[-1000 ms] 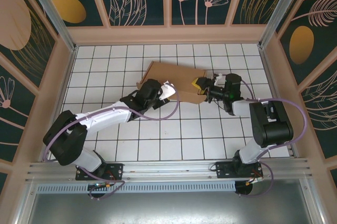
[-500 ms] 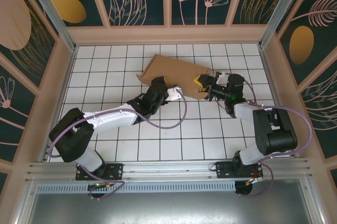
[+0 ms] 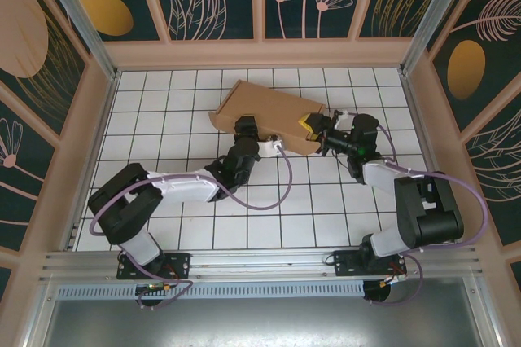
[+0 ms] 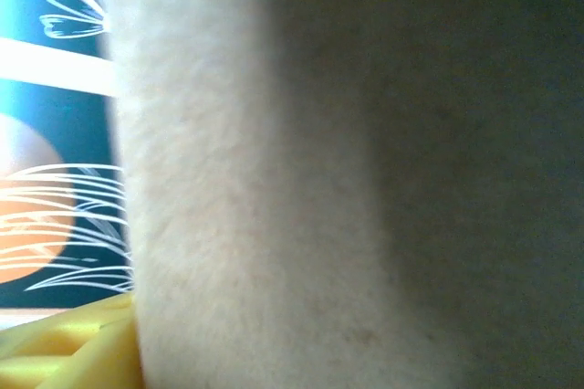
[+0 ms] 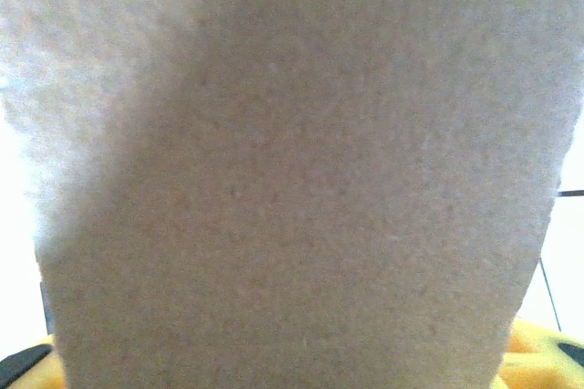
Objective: Fold the paper box
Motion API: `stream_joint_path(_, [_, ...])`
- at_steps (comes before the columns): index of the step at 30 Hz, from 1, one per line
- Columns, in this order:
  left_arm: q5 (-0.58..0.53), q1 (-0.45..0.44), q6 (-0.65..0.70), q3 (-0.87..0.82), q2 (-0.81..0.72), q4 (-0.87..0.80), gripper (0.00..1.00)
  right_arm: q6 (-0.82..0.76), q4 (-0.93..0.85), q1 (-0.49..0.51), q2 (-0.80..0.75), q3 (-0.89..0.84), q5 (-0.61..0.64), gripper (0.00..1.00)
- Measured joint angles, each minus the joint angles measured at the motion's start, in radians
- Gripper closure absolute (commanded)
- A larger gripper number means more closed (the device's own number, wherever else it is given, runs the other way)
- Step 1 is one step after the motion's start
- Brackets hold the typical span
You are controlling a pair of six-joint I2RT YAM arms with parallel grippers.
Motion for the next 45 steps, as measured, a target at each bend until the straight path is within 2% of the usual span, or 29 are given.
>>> stream_joint_path(3, [-0.042, -0.006, 0.085, -0.018, 0.028, 0.162, 0.36, 0.017, 0.018, 0.009, -0.019, 0.0, 0.008, 0.62])
stream_joint_path(7, [-0.07, -0.016, 0.207, -0.056, 0.046, 0.354, 0.49, 0.024, 0.056, 0.014, -0.027, 0.0, 0.004, 0.6])
stream_joint_path(10, [-0.085, -0.02, 0.267, -0.08, 0.046, 0.428, 0.52, 0.022, 0.082, 0.026, -0.03, -0.002, 0.004, 0.56])
stream_joint_path(17, [-0.103, -0.024, 0.282, -0.103, 0.041, 0.456, 0.53, 0.037, 0.125, 0.034, -0.048, -0.029, -0.027, 0.3])
stream_joint_path(20, [-0.12, -0.024, 0.257, -0.113, 0.004, 0.397, 0.54, 0.005, 0.079, 0.028, -0.102, -0.036, -0.049, 0.14])
stream_joint_path(21, [-0.127, -0.023, 0.246, -0.113, -0.012, 0.368, 0.54, -0.016, 0.045, 0.016, -0.13, -0.037, -0.051, 0.03])
stream_joint_path(23, [-0.142, -0.023, 0.204, -0.109, -0.047, 0.274, 0.54, -0.089, -0.059, -0.026, -0.193, -0.036, -0.038, 0.01])
stream_joint_path(25, [-0.152, -0.021, 0.122, -0.07, -0.078, 0.089, 0.53, -0.195, -0.24, -0.084, -0.267, -0.02, 0.026, 0.01])
stream_joint_path(27, [-0.153, -0.021, 0.026, 0.005, -0.088, -0.119, 0.53, -0.314, -0.445, -0.127, -0.331, 0.019, 0.146, 0.01])
stream_joint_path(30, [-0.127, -0.02, -0.146, 0.169, -0.09, -0.488, 0.53, -0.472, -0.69, -0.138, -0.388, 0.105, 0.371, 0.01])
stream_joint_path(33, [-0.071, -0.021, -0.314, 0.344, -0.09, -0.838, 0.53, -0.613, -0.798, -0.146, -0.462, 0.147, 0.575, 0.01])
stream_joint_path(35, [-0.021, -0.022, -0.409, 0.44, -0.09, -1.029, 0.54, -0.681, -0.812, -0.163, -0.516, 0.146, 0.64, 0.02])
stream_joint_path(38, [0.085, -0.024, -0.535, 0.57, -0.084, -1.281, 0.54, -0.758, -0.785, -0.175, -0.541, 0.147, 0.654, 0.13])
stream_joint_path(41, [0.18, -0.039, -0.615, 0.661, -0.07, -1.458, 0.54, -0.798, -0.787, -0.175, -0.499, 0.167, 0.636, 0.38])
stream_joint_path(43, [0.238, -0.054, -0.646, 0.679, -0.063, -1.536, 0.54, -0.815, -0.796, -0.174, -0.458, 0.192, 0.627, 0.58])
stream_joint_path(44, [0.27, -0.059, -0.657, 0.683, -0.055, -1.572, 0.54, -0.821, -0.799, -0.172, -0.438, 0.205, 0.625, 0.65])
stream_joint_path(45, [0.309, -0.064, -0.665, 0.686, -0.044, -1.608, 0.54, -0.819, -0.8, -0.167, -0.423, 0.214, 0.625, 0.67])
